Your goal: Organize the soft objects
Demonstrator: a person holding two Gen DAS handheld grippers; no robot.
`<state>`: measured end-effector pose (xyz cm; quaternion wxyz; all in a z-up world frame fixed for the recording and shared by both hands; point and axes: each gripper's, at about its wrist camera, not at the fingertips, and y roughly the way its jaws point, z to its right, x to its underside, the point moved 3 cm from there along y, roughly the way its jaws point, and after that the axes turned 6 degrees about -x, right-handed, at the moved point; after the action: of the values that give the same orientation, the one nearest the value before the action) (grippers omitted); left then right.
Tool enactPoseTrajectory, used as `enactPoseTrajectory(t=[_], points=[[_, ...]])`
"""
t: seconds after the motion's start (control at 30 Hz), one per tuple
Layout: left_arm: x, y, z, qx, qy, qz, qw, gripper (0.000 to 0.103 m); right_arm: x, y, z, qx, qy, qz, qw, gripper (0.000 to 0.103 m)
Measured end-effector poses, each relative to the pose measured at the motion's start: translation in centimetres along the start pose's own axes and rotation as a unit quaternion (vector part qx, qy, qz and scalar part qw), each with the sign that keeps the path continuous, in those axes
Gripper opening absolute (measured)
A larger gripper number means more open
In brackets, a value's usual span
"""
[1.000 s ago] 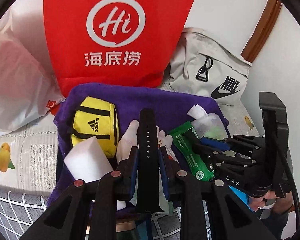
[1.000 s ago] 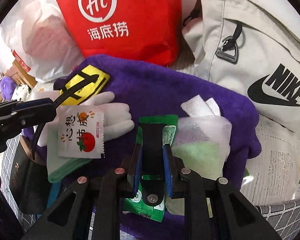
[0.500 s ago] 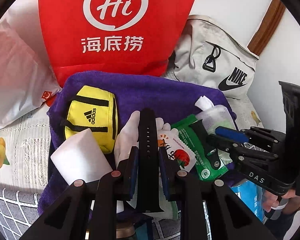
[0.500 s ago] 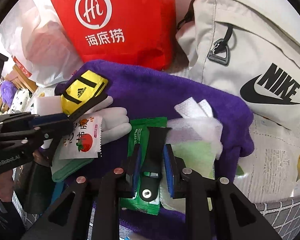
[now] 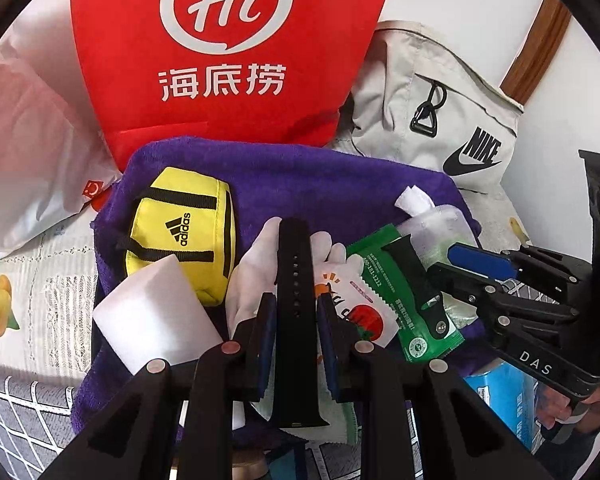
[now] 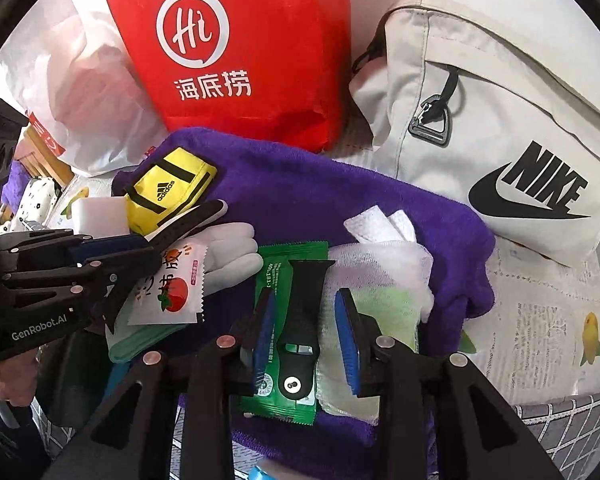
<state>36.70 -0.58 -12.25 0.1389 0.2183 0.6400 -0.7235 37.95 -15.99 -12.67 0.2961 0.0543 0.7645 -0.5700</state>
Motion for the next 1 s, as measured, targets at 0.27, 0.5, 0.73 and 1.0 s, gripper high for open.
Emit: enactPoseTrajectory(t=[0.27, 0.5, 0.73, 1.0], points=[[0.0, -0.7, 0.2, -0.025, 0.005, -0.007, 0.9997, 0.052, 0.0, -0.1, -0.2, 0.001, 0.003, -0.004, 1.000, 0.036], [-0.1, -2.5, 0.7, -0.041, 0.015, 0.001, 0.9990, 0.060, -0.4, -1.4, -0.6, -0.001, 0.002, 0.012, 1.000, 0.059], [0.0, -5.8, 0.8, -0.048, 0.017, 0.016, 0.9986, 0.067, -0.7, -3.9, -1.2, 0.016, 0.017, 0.035, 0.999, 0.074], [0.9, -10.6, 1.2, -0.064, 0.014, 0.046, 0.9968, 0.082, 0.6, -8.4, -4.0, 0.056, 0.008, 0.049, 0.997, 0.090]])
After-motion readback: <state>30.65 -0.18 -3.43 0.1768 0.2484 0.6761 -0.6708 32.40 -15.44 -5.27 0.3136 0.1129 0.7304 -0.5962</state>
